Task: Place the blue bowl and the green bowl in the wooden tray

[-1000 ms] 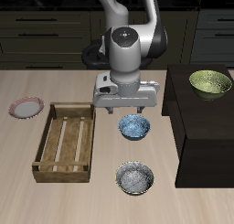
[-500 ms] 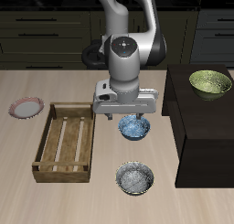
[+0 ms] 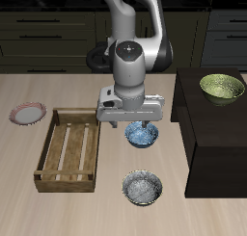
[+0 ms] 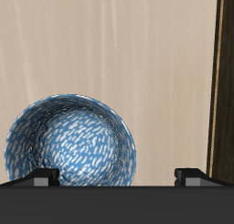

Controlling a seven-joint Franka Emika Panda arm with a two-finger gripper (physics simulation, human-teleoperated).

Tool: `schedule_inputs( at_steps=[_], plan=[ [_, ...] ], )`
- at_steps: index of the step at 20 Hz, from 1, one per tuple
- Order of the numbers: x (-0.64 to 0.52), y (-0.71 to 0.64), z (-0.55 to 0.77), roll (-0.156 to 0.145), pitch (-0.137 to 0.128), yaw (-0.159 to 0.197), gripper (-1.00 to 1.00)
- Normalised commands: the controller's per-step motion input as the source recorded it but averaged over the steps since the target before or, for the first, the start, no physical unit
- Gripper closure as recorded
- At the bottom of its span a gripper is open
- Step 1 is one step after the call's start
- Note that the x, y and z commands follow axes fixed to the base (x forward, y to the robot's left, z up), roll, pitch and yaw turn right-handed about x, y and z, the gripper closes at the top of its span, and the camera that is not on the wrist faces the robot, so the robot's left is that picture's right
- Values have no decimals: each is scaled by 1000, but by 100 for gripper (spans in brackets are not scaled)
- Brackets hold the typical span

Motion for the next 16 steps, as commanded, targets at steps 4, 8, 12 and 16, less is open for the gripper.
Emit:
schedule_inputs(
  at_steps=[4,8,12,16],
  plan=[
    [-36,-82,-132,-10,-10,7,-100],
    [-43,-89,-64,-21,-31,10,-100],
    [-17,40,-76,9,1,2,-100],
    [19,163,-261,27,39,-3,-100]
  ],
)
